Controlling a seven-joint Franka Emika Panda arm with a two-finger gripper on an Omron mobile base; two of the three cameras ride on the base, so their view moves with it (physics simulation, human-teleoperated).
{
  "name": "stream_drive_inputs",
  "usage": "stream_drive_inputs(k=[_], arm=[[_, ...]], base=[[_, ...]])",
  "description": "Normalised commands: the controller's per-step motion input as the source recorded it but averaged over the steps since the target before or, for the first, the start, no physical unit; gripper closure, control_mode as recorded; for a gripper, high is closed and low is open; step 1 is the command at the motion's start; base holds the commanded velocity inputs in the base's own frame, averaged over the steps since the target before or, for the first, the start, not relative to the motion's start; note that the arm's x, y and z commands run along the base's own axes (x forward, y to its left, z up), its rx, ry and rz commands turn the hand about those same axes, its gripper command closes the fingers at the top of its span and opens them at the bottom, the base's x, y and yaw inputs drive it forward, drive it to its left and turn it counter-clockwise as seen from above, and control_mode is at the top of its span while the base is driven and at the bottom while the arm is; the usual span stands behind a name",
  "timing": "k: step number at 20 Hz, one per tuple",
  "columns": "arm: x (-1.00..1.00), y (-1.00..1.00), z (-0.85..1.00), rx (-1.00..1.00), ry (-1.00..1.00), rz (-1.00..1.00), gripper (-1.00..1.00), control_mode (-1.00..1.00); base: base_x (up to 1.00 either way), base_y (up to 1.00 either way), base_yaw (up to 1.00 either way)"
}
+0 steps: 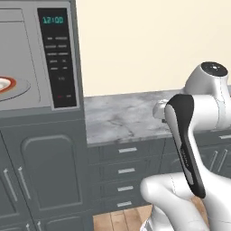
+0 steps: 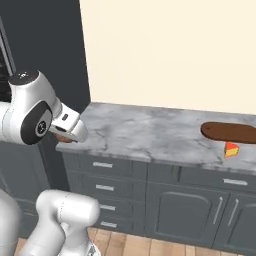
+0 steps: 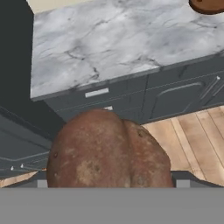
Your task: Retrieve the reheated potato from the microwave, then place the potato, cheese, and condiment on the cutting board.
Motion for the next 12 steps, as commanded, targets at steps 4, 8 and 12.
stream_drive_inputs(k=[4, 8, 12], arm=[[0.00, 0.00, 0.00, 0.00, 0.00, 0.00, 1.00, 1.00], [0.00, 0.00, 0.00, 0.00, 0.00, 0.00, 1.00, 1.00], [0.00, 0.00, 0.00, 0.00, 0.00, 0.00, 1.00, 1.00]], base=[[0.39, -0.68, 0.00], [0.33, -0.72, 0.00], [0.29, -0.74, 0.00]])
